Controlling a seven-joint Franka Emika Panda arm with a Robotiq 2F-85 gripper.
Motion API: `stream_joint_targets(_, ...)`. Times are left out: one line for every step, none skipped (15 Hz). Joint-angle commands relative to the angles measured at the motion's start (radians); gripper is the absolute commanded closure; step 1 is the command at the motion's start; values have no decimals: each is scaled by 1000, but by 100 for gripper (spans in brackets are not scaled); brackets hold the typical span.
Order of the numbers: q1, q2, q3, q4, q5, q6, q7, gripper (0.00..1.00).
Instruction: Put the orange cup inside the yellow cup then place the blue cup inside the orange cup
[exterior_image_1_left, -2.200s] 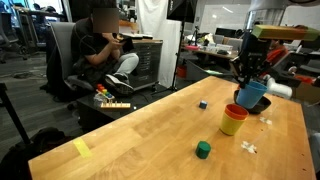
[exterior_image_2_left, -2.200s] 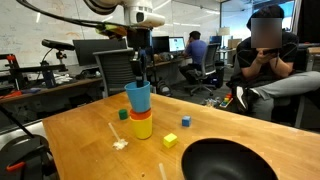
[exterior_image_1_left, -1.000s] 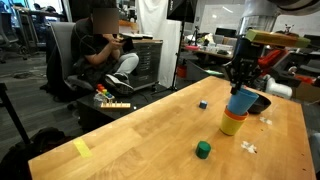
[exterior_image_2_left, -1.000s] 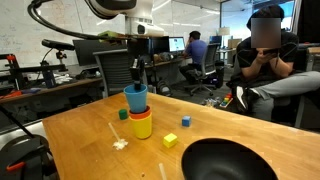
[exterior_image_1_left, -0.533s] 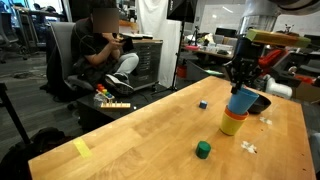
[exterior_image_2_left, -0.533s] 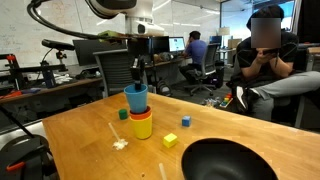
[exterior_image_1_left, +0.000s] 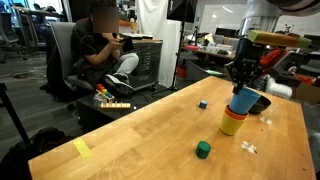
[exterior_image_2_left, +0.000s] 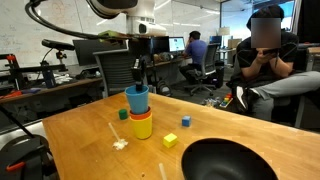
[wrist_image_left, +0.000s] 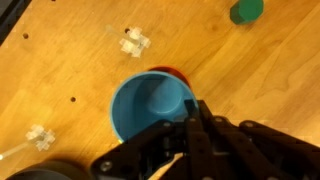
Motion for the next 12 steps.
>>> stream_joint_targets(-4,3,-5,-7,6,14,-27,99)
stream_joint_targets(-4,9,-5,-8,6,19,-31,99)
stream_joint_targets(-3,15,-6,-7,0,21,-29,99)
stream_joint_targets(-3,23,-6,-6,0,23,-32,99)
stream_joint_targets(-2,28,-7,-7,-3,31,-33,99)
stream_joint_targets(-1,33,-6,-11,-1,39,-35,99)
stream_joint_targets(0,39,-6,-11,-1,43,-37,99)
stream_joint_targets(0,46,-6,-11,-1,48,-41,99)
stream_joint_targets(1,53,-7,-10,-1,53,-43,99)
stream_joint_targets(2,60,-7,-7,-3,53,-44,99)
stream_joint_targets(3,66,-7,-6,-2,56,-44,99)
stream_joint_targets(4,71,-7,-7,-2,61,-44,98)
